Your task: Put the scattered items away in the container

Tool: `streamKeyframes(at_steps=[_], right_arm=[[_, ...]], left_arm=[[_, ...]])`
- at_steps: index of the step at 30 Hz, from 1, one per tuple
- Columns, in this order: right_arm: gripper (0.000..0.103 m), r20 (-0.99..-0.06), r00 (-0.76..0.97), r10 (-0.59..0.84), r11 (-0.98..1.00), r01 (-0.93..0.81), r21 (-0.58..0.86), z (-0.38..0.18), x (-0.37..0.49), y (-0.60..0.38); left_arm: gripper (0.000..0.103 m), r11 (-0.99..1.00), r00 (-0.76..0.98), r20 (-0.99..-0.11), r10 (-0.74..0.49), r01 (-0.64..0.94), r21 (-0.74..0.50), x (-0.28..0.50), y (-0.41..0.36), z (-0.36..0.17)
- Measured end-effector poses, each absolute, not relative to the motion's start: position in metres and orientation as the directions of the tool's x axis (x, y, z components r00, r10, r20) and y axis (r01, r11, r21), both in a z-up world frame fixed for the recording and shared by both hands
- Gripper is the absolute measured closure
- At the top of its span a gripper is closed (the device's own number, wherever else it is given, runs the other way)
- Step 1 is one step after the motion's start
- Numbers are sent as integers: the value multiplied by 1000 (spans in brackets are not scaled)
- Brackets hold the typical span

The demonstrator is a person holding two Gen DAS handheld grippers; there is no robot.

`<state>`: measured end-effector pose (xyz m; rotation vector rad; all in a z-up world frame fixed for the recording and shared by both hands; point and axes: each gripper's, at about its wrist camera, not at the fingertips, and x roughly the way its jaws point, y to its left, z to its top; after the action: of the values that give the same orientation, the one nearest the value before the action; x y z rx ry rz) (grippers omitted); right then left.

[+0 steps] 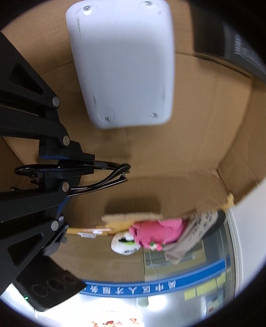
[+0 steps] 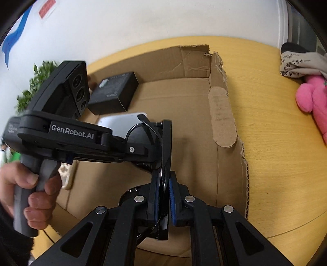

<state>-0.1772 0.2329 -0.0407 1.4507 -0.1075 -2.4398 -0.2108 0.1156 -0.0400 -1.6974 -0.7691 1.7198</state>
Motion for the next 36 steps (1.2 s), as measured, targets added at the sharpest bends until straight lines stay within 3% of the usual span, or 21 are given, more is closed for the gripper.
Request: streamKeyframes(at_steps=[4, 7, 8, 9, 11, 17, 19, 21, 24, 28, 32, 36], right_arm=[[94, -871, -433, -232, -965, 216, 150, -49, -176, 228], [92, -878, -434, -203, -971, 208, 122, -50, -178, 226], [87, -879, -432, -200, -971, 205, 120, -50, -178, 225], [82, -880, -430, -203, -971, 207, 123, -49, -177, 224], [56, -875, -431, -221, -966, 220, 136, -46, -174, 220], [12, -823, -521, -228, -960, 261, 101, -19, -146, 209], [8, -782, -577, -237, -958, 270, 90, -5, -129, 211], [6, -741, -623, -251, -959, 266, 101, 7, -112, 217], [1, -686, -679, -261, -961, 250, 118, 17, -88, 223], [1, -615, -740, -273, -960, 255, 120, 20, -65, 215], [1, -523, -817, -243, -961, 276, 14, 19, -42, 189], [1, -519, -815, -258, -949, 313, -20, 0, -36, 168]], left_arm=[[95, -684, 20, -684, 729, -9, -729, -211, 119, -44], [83, -695, 20, -695, 718, -25, -719, -209, 119, -40], [74, -701, 15, -701, 713, -35, -713, -207, 119, -37], [57, -702, 8, -703, 711, -45, -711, -205, 119, -33], [33, -721, -34, -721, 692, -73, -689, -199, 115, -18], [32, -741, -225, -706, 671, -173, -649, -164, 84, 44], [32, -753, -312, -688, 656, -212, -623, -145, 67, 66], [24, -768, -404, -658, 635, -232, -598, -121, 47, 87], [24, -809, -536, -622, 570, -236, -539, -82, 16, 110], [24, -904, -699, -595, 397, -188, -384, -30, -14, 126], [23, -963, -788, -571, 231, -101, -250, 7, -41, 126], [19, -987, -848, -522, 93, -8, -163, 32, -63, 108]])
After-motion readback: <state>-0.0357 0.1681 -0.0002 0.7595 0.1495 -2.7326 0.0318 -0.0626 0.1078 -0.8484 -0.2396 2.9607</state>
